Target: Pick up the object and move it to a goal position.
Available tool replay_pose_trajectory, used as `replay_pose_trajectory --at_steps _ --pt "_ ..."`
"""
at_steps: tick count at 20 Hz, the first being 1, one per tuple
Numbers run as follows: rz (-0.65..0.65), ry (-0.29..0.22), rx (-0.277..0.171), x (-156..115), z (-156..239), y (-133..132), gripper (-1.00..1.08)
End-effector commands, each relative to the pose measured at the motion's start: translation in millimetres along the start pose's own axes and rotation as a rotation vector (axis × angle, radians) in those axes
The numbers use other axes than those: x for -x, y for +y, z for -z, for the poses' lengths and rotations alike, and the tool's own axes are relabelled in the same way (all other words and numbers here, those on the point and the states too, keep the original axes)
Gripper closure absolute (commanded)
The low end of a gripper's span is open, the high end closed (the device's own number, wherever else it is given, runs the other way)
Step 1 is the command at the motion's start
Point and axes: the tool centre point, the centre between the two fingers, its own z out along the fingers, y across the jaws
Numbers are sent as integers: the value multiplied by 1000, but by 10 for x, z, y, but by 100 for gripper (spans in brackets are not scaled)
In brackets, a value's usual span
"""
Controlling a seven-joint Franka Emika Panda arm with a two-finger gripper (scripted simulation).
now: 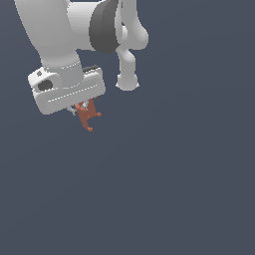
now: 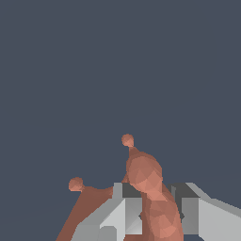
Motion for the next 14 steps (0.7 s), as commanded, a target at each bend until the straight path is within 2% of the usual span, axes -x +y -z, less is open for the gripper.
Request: replay_pose_trajectory --at_steps 1,7,14 --pt "1 -1 -1 94 202 95 108" --pt "0 -2 -1 229 510 262 108" --pt "0 -3 0 273 622 332 108"
